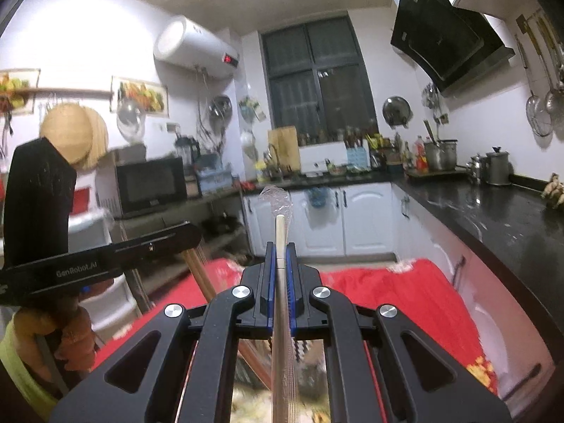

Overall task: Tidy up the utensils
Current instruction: 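Lift the left tool's chopstick high over the caddy while the right tool raises its chopstick, then lower the chopstick into the caddy and open the left tool while the right tool releases its own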

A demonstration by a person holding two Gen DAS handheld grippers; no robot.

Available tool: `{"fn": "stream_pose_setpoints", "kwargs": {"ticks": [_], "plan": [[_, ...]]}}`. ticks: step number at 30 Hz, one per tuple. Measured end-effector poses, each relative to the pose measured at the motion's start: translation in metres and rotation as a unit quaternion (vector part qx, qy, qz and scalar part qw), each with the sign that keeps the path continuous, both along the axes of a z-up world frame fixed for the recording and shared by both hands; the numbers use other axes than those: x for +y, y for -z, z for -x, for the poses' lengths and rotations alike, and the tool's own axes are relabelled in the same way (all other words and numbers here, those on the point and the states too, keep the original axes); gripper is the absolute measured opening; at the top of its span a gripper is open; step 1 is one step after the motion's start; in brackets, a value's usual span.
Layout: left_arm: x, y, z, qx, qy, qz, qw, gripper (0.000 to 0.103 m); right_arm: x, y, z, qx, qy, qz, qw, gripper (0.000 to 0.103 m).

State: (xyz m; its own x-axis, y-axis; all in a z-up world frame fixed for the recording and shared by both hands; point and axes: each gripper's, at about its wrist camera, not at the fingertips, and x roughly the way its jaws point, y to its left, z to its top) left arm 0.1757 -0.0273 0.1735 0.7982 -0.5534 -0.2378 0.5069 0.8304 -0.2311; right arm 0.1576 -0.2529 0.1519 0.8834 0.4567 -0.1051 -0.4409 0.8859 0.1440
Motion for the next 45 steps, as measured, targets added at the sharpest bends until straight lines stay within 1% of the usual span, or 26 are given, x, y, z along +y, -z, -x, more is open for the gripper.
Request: {"fn": "stream_pose_setpoints", "kwargs": {"ticks": [4, 10, 15, 17, 20, 29, 33, 35, 45], "plan": [[0.005, -0.014, -0.004, -0.016, -0.015, -0.008, 0.9997, 0.002, 0.003, -0.007, -0.019, -0.020, -0.010, -0.025, 0.999, 0.006], [0.016, -0.028, -0.010, -0.028, -0.034, -0.019, 0.9989, 0.002, 0.010, -0.006, -0.055, -0.040, 0.005, -0.057, 0.998, 0.006], [0.020, -0.027, -0.020, -0.031, -0.053, -0.034, 0.9975, 0.002, 0.020, 0.000, -0.081, -0.043, 0.020, -0.075, 0.996, 0.006], [0.022, -0.022, -0.027, -0.028, -0.063, -0.041, 0.9968, 0.002, 0.022, 0.004, -0.090, -0.041, 0.030, -0.093, 0.994, 0.006], [0.025, -0.013, -0.036, -0.016, -0.064, -0.040, 0.9970, 0.002, 0.029, 0.008, -0.102, -0.037, 0.046, -0.096, 0.994, 0.006], [0.030, 0.015, -0.058, 0.013, -0.071, -0.053, 0.9960, 0.002, 0.055, 0.024, -0.125, -0.054, 0.098, -0.060, 0.992, 0.006], [0.031, 0.027, -0.063, 0.016, -0.080, -0.060, 0.9949, 0.002, 0.060, 0.036, -0.134, -0.052, 0.119, -0.044, 0.990, 0.006], [0.031, 0.033, -0.067, 0.022, -0.080, -0.057, 0.9949, 0.002, 0.061, 0.043, -0.136, -0.048, 0.127, -0.041, 0.990, 0.006], [0.027, 0.058, -0.079, 0.042, -0.082, -0.059, 0.9940, 0.002, 0.054, 0.062, -0.135, -0.026, 0.117, -0.048, 0.992, 0.007]]}}
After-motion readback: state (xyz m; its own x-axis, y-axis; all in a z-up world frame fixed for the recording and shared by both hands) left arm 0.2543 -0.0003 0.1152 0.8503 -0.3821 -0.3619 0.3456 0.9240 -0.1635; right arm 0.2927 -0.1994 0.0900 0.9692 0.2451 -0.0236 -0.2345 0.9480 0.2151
